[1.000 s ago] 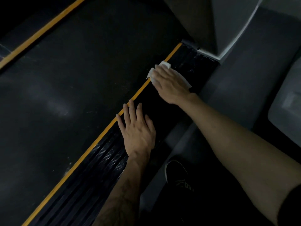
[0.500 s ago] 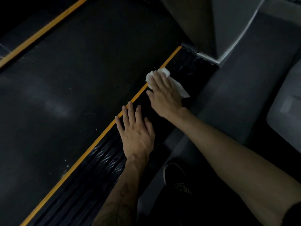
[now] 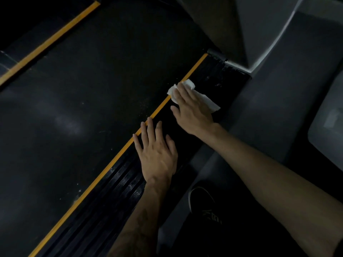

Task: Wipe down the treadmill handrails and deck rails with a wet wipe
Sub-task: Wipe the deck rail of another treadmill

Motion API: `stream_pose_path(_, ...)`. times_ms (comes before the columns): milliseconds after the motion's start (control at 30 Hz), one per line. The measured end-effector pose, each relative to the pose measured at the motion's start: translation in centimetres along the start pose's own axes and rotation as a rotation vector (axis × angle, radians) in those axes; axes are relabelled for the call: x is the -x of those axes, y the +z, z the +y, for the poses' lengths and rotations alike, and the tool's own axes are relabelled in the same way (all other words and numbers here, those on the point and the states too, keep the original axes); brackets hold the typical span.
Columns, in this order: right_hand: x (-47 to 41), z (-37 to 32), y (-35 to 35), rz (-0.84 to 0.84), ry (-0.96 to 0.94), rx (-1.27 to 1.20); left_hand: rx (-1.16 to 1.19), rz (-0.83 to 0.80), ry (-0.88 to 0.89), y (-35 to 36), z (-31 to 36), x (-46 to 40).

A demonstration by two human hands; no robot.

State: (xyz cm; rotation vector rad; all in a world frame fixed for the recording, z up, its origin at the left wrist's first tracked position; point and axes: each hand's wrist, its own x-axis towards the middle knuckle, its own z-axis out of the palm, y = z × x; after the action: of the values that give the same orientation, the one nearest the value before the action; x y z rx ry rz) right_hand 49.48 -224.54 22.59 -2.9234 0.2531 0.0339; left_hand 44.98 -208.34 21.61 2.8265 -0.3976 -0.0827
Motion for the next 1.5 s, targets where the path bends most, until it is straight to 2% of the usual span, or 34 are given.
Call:
stream_pose_path(133, -2.6, 2.4, -1.0, -0.004, 0.081, 0.017, 0.007, -0.002, -0.004, -0.1, 0.1, -0.1)
stream_pose_path(233, -2.6, 1.2, -1.1, -0.006, 0.144, -0.022, 0.009, -0.008, -0.008, -0.2, 0.1, 0.0)
stream_pose_path(400, -0.4, -0.2, -0.2, -0.021, 0.052, -0.013, 0.008, -0.01, 0.001, -0.2, 0.0, 0.0)
stream_pose_path(533, -4.7, 3.0, -2.2, -0.058, 0.159, 0.002, 0.004, -0.006, 0.003, -0.2, 0.1, 0.0)
stream_pose_path(633, -3.8, 1.9, -1.7, -0.048, 0.199, -0.014, 0.006, -0.001, 0.004, -0.2, 0.1, -0.1)
stream_pose_path(767, -0.4, -0.1, 0.2, -0.036, 0.101, 0.003, 0.001, -0.011, 0.012, -0.3, 0.1, -0.1)
stream_pose_path(933, -5.0, 3.1, -2.2, -0.052, 0.186, 0.006, -0.014, -0.027, 0.057, -0.3, 0.0, -0.2)
stream_pose_path(1033, -4.4, 1.7, -1.8, -0.051, 0.24, -0.029, -0.009, -0.026, 0.073, -0.2, 0.0, -0.3)
stream_pose_path(1167, -1.7, -0.6, 0.0, -0.029, 0.173, -0.017, -0.017, -0.03, 0.104, 0.0, -0.1, -0.3)
stream_pose_path(1367, -5.4, 3.1, -2.0, -0.052, 0.224, 0.009, -0.017, 0.003, 0.11, 0.4, -0.3, -0.5)
stream_pose_path(1500, -1.1, 0.8, -0.4, 0.006, 0.172, -0.018, -0.023, 0.026, 0.111, 0.6, -0.3, -0.4)
